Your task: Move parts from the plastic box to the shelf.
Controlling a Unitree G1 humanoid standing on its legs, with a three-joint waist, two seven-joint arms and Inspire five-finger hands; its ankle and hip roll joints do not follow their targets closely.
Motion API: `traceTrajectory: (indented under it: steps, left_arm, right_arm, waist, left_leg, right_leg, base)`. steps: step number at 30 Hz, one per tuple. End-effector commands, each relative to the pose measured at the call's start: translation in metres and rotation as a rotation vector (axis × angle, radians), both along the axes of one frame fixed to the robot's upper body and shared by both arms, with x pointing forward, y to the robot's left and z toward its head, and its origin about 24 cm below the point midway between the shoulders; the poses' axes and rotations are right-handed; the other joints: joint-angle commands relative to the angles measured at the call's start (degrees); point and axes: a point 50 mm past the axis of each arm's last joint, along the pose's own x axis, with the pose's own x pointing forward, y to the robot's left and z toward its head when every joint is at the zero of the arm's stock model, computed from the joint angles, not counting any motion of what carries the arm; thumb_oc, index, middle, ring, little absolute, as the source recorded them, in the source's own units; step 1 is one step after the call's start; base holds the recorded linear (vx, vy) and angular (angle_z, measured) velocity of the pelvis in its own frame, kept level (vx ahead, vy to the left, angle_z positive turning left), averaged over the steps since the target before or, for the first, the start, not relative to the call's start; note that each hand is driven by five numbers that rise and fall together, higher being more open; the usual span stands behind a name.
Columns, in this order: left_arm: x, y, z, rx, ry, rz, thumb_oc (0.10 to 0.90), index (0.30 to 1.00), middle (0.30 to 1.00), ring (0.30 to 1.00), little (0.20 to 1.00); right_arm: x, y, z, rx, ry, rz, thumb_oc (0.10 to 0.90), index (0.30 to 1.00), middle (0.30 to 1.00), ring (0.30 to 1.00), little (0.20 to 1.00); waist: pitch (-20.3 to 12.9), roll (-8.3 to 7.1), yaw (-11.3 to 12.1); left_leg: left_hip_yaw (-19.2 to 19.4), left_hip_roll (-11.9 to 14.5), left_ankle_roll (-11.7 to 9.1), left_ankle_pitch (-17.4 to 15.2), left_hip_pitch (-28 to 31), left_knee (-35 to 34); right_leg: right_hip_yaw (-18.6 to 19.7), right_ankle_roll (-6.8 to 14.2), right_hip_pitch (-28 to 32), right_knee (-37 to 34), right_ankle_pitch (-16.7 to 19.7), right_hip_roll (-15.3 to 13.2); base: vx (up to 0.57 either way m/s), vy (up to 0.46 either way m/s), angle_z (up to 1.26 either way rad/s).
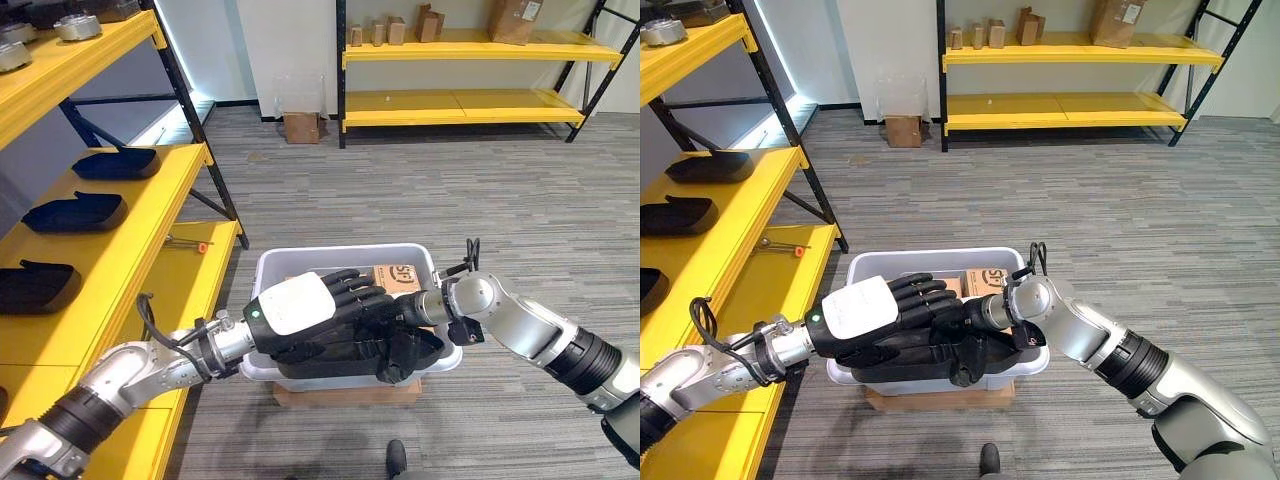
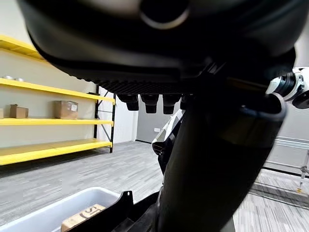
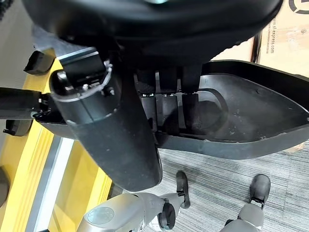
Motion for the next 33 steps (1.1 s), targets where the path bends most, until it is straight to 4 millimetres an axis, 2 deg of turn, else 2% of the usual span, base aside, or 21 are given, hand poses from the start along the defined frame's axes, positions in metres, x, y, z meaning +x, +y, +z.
traceTrajectory:
  steps: [1,5,9,10,11,12,16,17,24,28,33]
  left_arm:
    - [0.013,0.002,0.017,-0.151,-0.133,0.069,0.9,1.0,1.0,1.0,1.0]
    - [0.015,0.021,0.024,-0.176,-0.251,0.147,0.9,1.0,1.0,1.0,1.0]
    - [0.018,0.046,0.048,-0.203,-0.412,0.237,0.9,1.0,1.0,1.0,1.0]
    - [0.019,0.055,0.06,-0.212,-0.475,0.254,0.9,1.0,1.0,1.0,1.0]
    - [0.019,0.056,0.062,-0.214,-0.49,0.259,0.9,1.0,1.0,1.0,1.0]
    - [0.02,0.065,0.076,-0.229,-0.539,0.287,0.9,1.0,1.0,1.0,1.0]
    - [0.02,0.073,0.087,-0.234,-0.579,0.318,0.9,1.0,1.0,1.0,1.0]
    - [0.021,0.081,0.092,-0.217,-0.603,0.352,0.9,1.0,1.0,1.0,1.0]
    - [0.017,0.093,0.084,-0.136,-0.562,0.371,0.9,1.0,1.0,1.0,1.0]
    - [0.014,0.091,0.079,-0.116,-0.512,0.34,0.9,1.0,1.0,1.0,1.0]
    - [0.015,0.079,0.069,-0.097,-0.432,0.295,0.9,1.0,1.0,1.0,1.0]
  right_arm:
    - [0.017,0.022,0.057,0.049,-0.246,0.06,0.4,0.3,0.3,0.3,0.3]
    - [0.024,0.006,0.049,0.021,-0.217,-0.024,0.4,0.3,0.3,0.3,0.3]
    - [0.031,-0.017,0.04,0.001,-0.183,-0.121,0.4,0.3,0.3,0.3,0.3]
    - [0.034,-0.025,0.037,0.0,-0.172,-0.151,0.4,0.3,0.3,0.3,0.3]
    - [0.034,-0.026,0.037,0.001,-0.172,-0.157,0.4,0.3,0.3,0.3,0.3]
    - [0.035,-0.034,0.038,0.001,-0.169,-0.18,0.4,0.3,0.3,0.3,0.3]
    - [0.036,-0.041,0.04,0.01,-0.156,-0.193,0.4,0.3,0.3,0.3,0.3]
    - [0.036,-0.044,0.042,0.008,-0.144,-0.203,0.4,0.3,0.3,0.3,0.3]
    - [0.035,-0.05,0.043,-0.002,-0.144,-0.223,0.4,0.3,0.3,0.3,0.3]
    - [0.035,-0.052,0.047,0.025,-0.168,-0.217,0.4,0.3,0.3,0.3,0.3]
    - [0.036,-0.04,0.059,0.076,-0.235,-0.15,0.4,0.3,0.3,0.3,0.3]
  waist:
    - [-3.87,-1.84,0.43]
    - [-3.68,-1.99,1.04]
    - [-3.48,-2.4,1.66]
    - [-3.39,-2.58,1.81]
    - [-3.37,-2.63,1.8]
    - [-3.47,-2.74,1.94]
    - [-3.55,-2.89,1.89]
    - [-3.73,-3.0,1.91]
    - [-3.35,-3.05,1.82]
    - [-2.9,-2.91,1.69]
    - [-2.22,-2.65,1.45]
  left_leg:
    - [-4.92,0.63,0.99,-2.75,1.34,-0.53]
    - [-5.19,0.56,1.04,-2.74,1.31,-0.53]
    - [-5.54,0.46,1.11,-2.57,1.4,-0.53]
    - [-5.67,0.52,1.1,-2.43,1.36,-0.53]
    - [-5.7,0.54,1.08,-2.4,1.36,-0.53]
    - [-5.84,0.55,1.03,-2.32,1.27,-0.53]
    - [-5.94,0.6,0.97,-2.31,1.22,-0.53]
    - [-6.05,0.58,0.93,-2.33,1.3,-0.53]
    - [-5.59,0.61,0.98,-2.3,1.42,-0.53]
    - [-5.53,0.43,1.16,-2.36,1.21,-0.53]
    - [-5.61,0.23,1.37,-2.32,0.73,-0.48]
  right_leg:
    - [-0.77,5.08,0.58,-0.13,-1.8,-3.78]
    - [-0.99,5.11,0.58,-0.13,-1.79,-4.0]
    - [-1.43,5.23,0.79,-0.13,-1.74,-4.34]
    - [-1.7,5.23,0.89,-0.13,-1.73,-4.43]
    - [-1.78,5.23,0.92,-0.13,-1.74,-4.45]
    - [-1.97,5.21,1.07,-0.13,-1.79,-4.47]
    - [-2.21,5.23,1.16,-0.13,-1.83,-4.53]
    - [-2.32,5.19,1.27,-0.13,-1.85,-4.55]
    - [-2.36,5.03,1.32,-0.13,-1.94,-4.61]
    - [-1.97,5.02,0.98,-0.13,-1.83,-4.58]
    - [-1.23,4.95,0.57,-0.13,-1.76,-4.44]
  base:
    - [0.0,0.0,0.0]
    - [0.0,0.0,0.0]
    - [0.0,0.0,0.0]
    - [0.02,-0.016,0.03]
    - [0.03,-0.019,0.05]
    - [0.02,-0.011,0.05]
    - [0.02,-0.009,0.06]
    - [0.04,-0.014,0.09]
    - [0.01,-0.005,0.03]
    - [0.0,0.0,0.0]
    - [-0.03,0.011,-0.03]
